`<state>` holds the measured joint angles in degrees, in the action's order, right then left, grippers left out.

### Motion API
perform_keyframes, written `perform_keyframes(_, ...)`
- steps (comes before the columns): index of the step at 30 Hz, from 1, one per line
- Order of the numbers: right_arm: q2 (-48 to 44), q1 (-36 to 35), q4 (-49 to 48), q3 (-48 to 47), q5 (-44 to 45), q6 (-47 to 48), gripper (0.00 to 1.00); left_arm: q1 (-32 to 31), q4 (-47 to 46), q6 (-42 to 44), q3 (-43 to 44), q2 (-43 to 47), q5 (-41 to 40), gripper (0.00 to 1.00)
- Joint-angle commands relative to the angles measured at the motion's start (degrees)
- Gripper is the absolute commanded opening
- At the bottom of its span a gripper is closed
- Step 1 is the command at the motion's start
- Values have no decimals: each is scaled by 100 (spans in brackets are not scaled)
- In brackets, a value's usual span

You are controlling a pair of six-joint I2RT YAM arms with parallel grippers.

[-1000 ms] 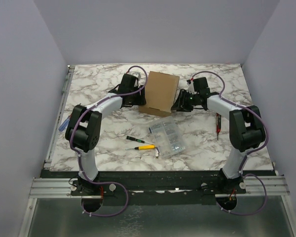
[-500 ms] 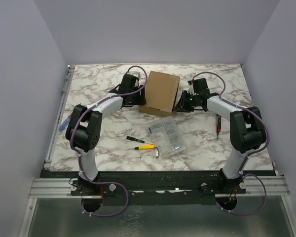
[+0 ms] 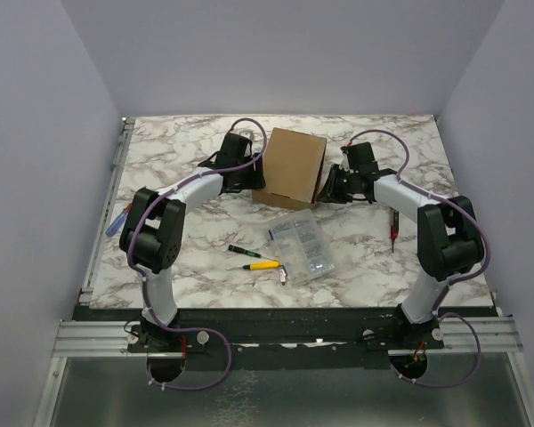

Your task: Unpack the express box

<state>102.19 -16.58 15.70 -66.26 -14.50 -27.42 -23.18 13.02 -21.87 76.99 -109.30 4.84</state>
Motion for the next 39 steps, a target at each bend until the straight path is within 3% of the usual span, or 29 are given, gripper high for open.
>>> perform_keyframes(1,-102,40,410,232,567,193,26,13,529,200,-69,-193,-325,63)
perform_keyframes(7,-177,45,118,-310,-144,143,33,51,245,139,131,48,711,71)
perform_keyframes(10,-38,184,113,-870,-436,85,44,163,25,-284,345,113,1477,73)
perform_keyframes(14,336,464,-150,-1345,-551,-11,61,261,-58,-457,743,73,1259,75)
perform_keyframes(19,1065,785,-96,-2208,-681,81,66,374,-60,-518,1582,-613,1273,75)
perform_keyframes(29,2198,1100,40,-3368,-1185,226,66,380,-73,-376,3416,-2219,1024,73)
perform_keyframes(39,2581,1130,-11,-3658,-1322,219,50,402,-74,-504,4267,-3057,1042,66)
